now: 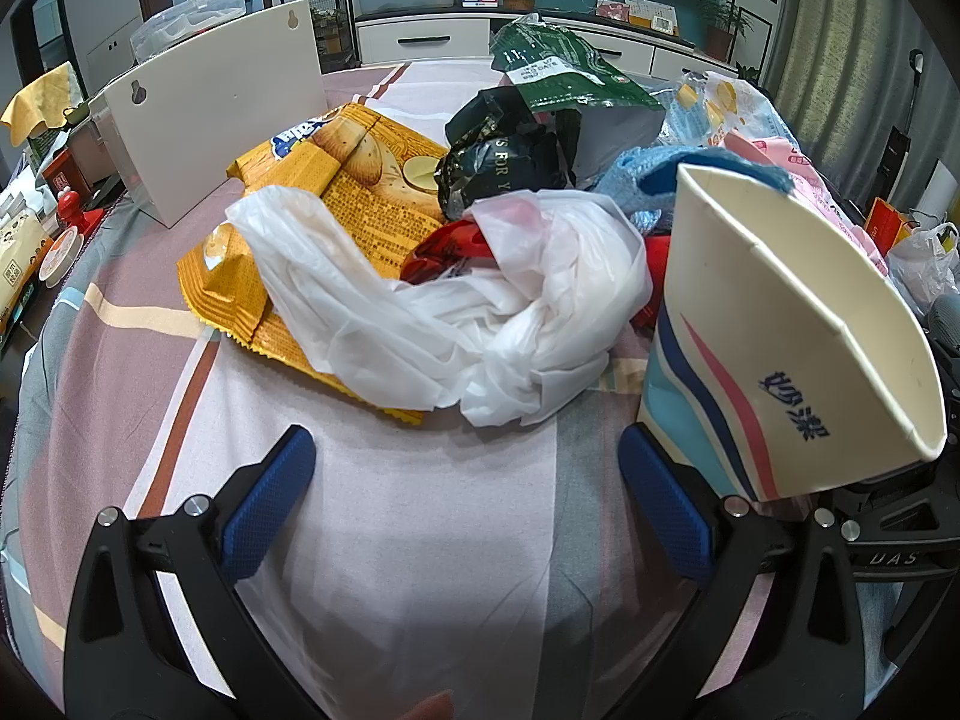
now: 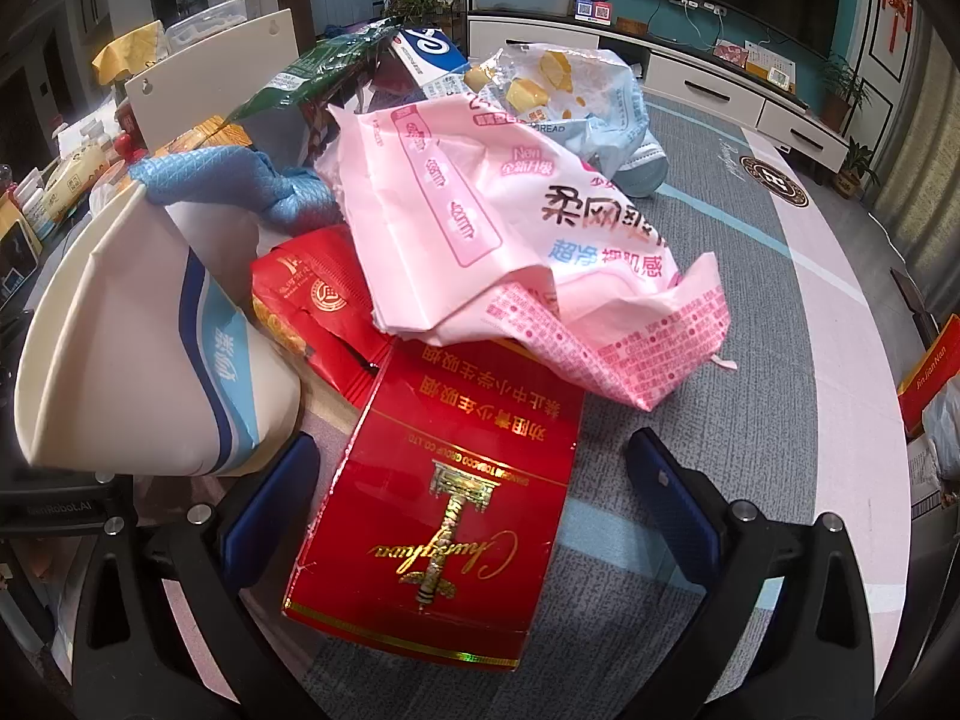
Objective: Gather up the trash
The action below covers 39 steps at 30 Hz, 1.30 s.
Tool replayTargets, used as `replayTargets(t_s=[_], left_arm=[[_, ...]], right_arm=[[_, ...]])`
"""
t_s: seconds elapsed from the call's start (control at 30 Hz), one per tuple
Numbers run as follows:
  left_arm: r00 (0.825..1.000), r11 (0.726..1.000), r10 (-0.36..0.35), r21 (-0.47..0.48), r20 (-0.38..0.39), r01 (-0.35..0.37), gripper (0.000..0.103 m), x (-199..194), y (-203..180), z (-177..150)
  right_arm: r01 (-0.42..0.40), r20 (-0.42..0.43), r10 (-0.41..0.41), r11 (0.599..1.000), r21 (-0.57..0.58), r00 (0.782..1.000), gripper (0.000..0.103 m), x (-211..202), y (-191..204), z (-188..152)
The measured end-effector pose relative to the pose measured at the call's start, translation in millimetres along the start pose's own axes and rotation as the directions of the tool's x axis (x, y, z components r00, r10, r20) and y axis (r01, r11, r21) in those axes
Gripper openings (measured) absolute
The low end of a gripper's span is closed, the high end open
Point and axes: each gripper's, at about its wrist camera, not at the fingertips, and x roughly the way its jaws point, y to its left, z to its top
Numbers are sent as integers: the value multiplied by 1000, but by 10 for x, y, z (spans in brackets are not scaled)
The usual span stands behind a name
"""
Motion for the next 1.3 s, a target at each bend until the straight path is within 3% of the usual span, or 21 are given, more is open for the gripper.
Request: replayTargets(t_s=[0.83, 1.0, 1.17, 1.3], left_arm=[[1000, 1000, 2, -2, 1, -2, 101, 1, 4, 0], [998, 1000, 28, -1, -64, -28, 101, -14, 88, 66], [999, 1000, 28, -1, 41, -28, 101, -454, 231, 230], [993, 998, -45, -28, 109, 49, 101, -853, 362, 283]], right_arm=[[9, 1, -9, 1000, 15, 1000, 101, 2, -1, 3], [28, -46, -26, 999, 35, 999, 101, -70, 35, -10], [-34, 22, 33, 998, 50, 999, 101, -464, 80, 18], [-12, 114, 6, 999, 52, 993, 101, -819, 170, 77]])
